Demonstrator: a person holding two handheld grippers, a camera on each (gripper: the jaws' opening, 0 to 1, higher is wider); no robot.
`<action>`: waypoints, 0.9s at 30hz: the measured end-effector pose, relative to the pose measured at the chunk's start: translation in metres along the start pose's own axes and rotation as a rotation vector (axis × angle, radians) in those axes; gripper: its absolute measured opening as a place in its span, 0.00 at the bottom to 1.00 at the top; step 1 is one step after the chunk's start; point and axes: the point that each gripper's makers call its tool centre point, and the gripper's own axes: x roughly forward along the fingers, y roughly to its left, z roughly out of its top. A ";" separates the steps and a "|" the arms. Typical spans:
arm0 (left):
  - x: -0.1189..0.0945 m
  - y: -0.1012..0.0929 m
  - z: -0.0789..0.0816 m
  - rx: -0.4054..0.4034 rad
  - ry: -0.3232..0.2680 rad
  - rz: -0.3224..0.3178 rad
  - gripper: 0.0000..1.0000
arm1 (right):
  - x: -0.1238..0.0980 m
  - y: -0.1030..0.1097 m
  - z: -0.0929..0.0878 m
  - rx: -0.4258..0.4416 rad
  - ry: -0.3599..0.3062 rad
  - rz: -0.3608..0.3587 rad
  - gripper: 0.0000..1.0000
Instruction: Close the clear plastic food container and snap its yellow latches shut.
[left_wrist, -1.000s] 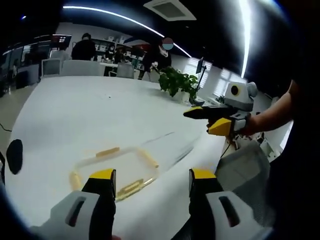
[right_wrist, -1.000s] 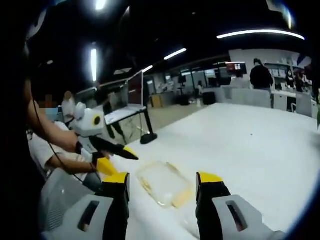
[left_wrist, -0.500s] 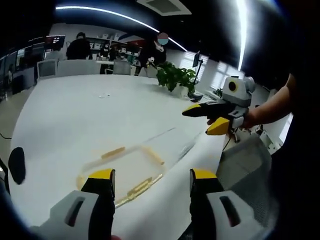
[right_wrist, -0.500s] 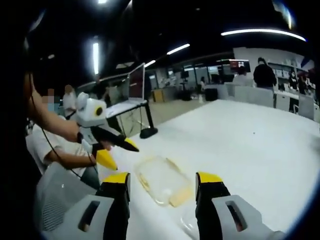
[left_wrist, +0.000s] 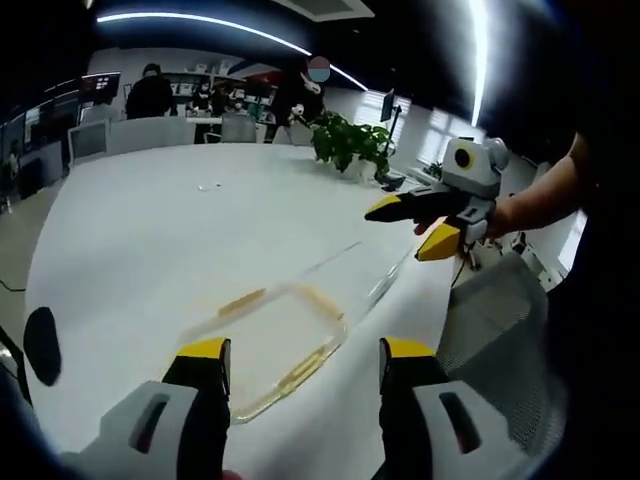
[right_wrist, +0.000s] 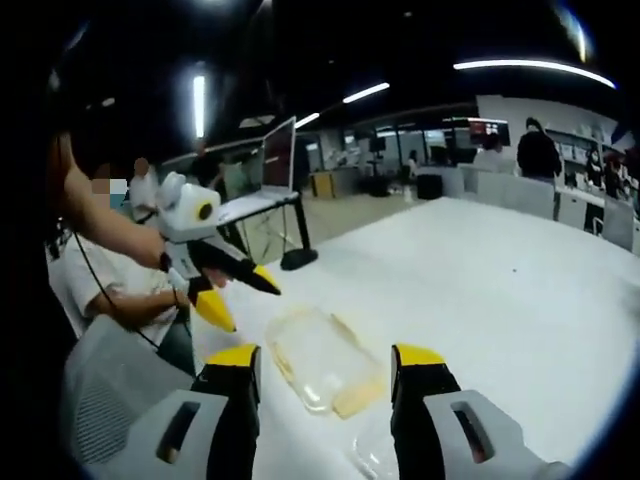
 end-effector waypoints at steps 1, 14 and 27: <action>0.000 0.002 -0.001 0.002 0.004 -0.001 0.59 | 0.002 -0.001 -0.001 -0.003 0.007 0.004 0.51; 0.001 0.019 -0.007 0.039 0.051 -0.006 0.60 | 0.016 -0.009 -0.013 -0.041 0.086 0.032 0.51; 0.002 0.035 -0.014 0.118 0.120 -0.022 0.59 | 0.031 -0.008 -0.028 -0.097 0.185 0.077 0.50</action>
